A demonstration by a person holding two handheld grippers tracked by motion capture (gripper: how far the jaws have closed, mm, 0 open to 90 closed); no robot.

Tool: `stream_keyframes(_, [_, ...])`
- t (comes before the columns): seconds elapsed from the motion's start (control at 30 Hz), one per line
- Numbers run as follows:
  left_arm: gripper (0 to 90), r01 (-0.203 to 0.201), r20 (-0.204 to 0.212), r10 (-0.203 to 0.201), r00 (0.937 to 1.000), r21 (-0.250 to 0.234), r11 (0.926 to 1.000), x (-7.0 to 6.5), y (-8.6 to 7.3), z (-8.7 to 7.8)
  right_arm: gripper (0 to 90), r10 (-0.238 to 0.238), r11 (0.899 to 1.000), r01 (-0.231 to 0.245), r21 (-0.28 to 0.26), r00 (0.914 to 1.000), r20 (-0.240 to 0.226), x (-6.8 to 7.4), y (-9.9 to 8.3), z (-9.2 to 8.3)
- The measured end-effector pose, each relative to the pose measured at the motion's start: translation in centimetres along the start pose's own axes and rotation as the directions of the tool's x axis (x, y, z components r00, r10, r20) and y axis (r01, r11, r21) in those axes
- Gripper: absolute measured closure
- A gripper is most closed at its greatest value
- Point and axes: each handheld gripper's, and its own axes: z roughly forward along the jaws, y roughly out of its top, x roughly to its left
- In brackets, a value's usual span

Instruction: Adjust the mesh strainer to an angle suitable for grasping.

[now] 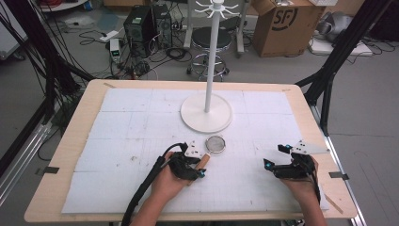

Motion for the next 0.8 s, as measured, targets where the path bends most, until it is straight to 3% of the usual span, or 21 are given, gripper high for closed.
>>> stream_keyframes(0.43, [66.8, -0.018, 0.0, 0.018, 0.9998, 0.029, 0.9994, 0.4, -0.7, -1.0, 11.1, 0.0, 1.0, 0.0, 0.002, 1.0, 0.0, 0.0, 0.0, 0.0])
stream_keyframes(0.53, [63.1, -0.005, 0.008, 0.005, 1.0, 0.018, 0.9998, 0.6, -1.2, -1.2, 11.2, 0.001, 1.0, -0.001, 0.002, 1.0, -0.001, 0.0, -0.1, 0.0])
stream_keyframes(0.6, [51.3, 0.003, -0.001, -0.003, 1.0, 0.009, 1.0, 0.6, -1.5, -1.3, 11.1, 0.0, 1.0, 0.0, 0.002, 1.0, -0.001, 0.0, -0.1, 0.0])
stream_keyframes(0.8, [52.7, 0.007, -0.009, -0.007, 0.9999, -0.013, 0.9999, 0.8, -2.5, -2.1, 11.2, 0.001, 1.0, -0.001, 0.006, 1.0, 0.001, 0.0, -0.1, 0.1])
